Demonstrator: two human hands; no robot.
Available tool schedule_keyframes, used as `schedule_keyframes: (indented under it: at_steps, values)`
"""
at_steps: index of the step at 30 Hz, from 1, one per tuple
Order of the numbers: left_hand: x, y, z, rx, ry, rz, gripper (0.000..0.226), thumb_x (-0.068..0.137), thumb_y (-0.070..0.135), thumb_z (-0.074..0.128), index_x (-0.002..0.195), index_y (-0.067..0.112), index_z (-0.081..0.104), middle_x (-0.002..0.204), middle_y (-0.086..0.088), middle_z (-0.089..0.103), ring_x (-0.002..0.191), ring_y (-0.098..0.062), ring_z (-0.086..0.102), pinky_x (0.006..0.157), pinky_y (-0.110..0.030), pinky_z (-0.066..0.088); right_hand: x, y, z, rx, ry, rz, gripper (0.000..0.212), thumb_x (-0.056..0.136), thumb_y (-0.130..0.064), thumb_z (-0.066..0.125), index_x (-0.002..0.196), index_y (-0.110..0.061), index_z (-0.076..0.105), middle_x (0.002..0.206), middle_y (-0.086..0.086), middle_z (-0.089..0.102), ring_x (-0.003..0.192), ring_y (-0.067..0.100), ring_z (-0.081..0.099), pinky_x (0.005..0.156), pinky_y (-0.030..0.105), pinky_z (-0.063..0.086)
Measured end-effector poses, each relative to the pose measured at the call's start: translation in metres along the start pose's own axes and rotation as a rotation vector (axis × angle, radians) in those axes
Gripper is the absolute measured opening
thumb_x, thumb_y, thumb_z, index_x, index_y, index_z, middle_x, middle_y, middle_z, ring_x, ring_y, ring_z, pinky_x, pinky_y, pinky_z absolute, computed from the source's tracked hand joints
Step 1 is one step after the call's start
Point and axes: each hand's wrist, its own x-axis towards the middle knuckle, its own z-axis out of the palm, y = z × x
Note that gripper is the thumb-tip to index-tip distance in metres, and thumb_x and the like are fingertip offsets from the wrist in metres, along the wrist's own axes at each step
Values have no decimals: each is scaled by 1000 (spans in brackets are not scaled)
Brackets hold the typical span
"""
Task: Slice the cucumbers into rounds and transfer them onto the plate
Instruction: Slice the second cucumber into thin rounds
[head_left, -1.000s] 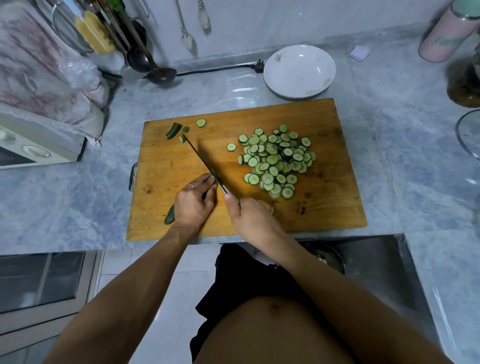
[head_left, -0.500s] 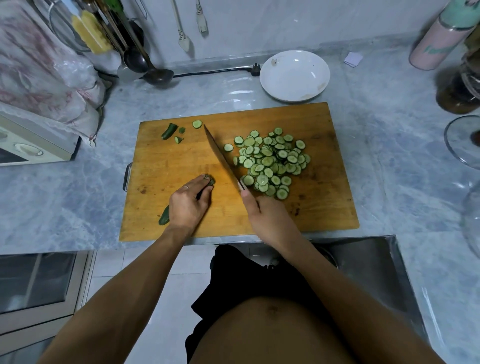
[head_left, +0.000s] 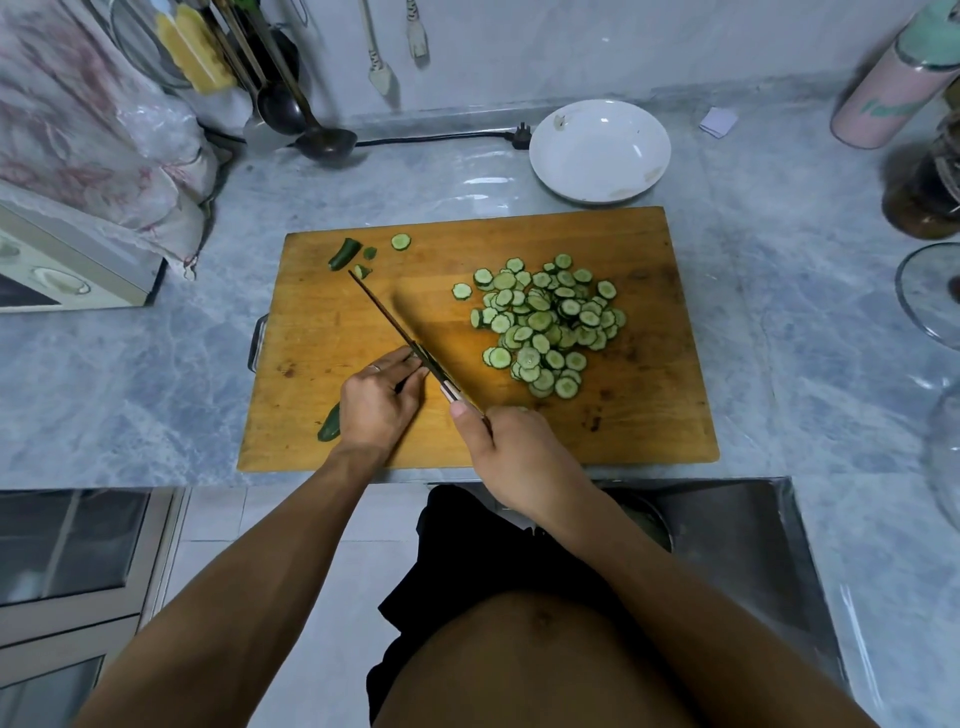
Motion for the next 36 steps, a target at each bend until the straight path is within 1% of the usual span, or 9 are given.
schedule_keyframes:
  at_steps: [3,8,12,19,21,27,30,33,36]
  values:
    - [0,2,1,-17,12,7,33,90,28,56,103,5,76,112,-10,72,103,-21,69,92,-31,53,4,1,-2,33,-19,34,60,102,-56,26,61,-15,40,65,7,48,66,24,49,63,33,33]
    - [0,1,4,40,14,27,20,84,9,69,101,2,76,109,-14,72,100,-25,70,92,-24,48,25,-2,0,58,-66,93,64,102,-58,24,60,-14,44,72,12,53,78,31,54,68,34,36]
    - [0,4,1,37,17,35,24,84,15,63,99,2,76,108,-15,72,99,-25,70,90,-26,50,35,-3,15,4,-62,123,60,102,-57,23,71,-12,46,84,13,52,86,30,50,69,34,33]
    - [1,5,5,10,49,8,20,83,9,75,103,6,77,112,-10,72,103,-19,69,95,-24,49,32,2,14,37,34,149,60,103,-56,24,62,-16,42,71,8,52,71,28,51,61,33,32]
    - [1,5,5,12,64,14,20,83,9,75,103,8,77,113,-8,72,102,-18,69,93,-26,51,34,5,7,53,60,176,61,103,-55,25,62,-15,44,65,5,51,63,25,50,53,33,30]
    - [2,12,-1,-48,74,-67,21,84,8,71,105,10,76,113,-6,72,105,-17,67,96,-21,48,32,19,-19,93,62,107,60,104,-52,31,57,-14,33,50,-1,31,41,13,29,43,27,18]
    - [7,22,-12,-160,191,-98,22,86,7,67,106,8,75,112,-4,71,108,-13,65,98,-26,48,25,26,-28,15,52,22,57,103,-52,35,59,-15,30,52,0,27,41,13,25,41,25,20]
    - [11,43,-25,-212,357,23,19,86,4,65,102,4,76,113,-6,69,106,-12,63,94,-22,48,17,32,-37,-60,67,-29,52,100,-52,44,64,-16,34,58,2,33,48,17,33,46,27,19]
    - [17,62,-35,-168,293,260,16,85,8,62,91,5,76,102,-5,69,96,-18,64,86,-31,50,13,36,-43,-230,77,-97,51,97,-57,46,71,-13,43,63,5,46,54,19,43,49,32,25]
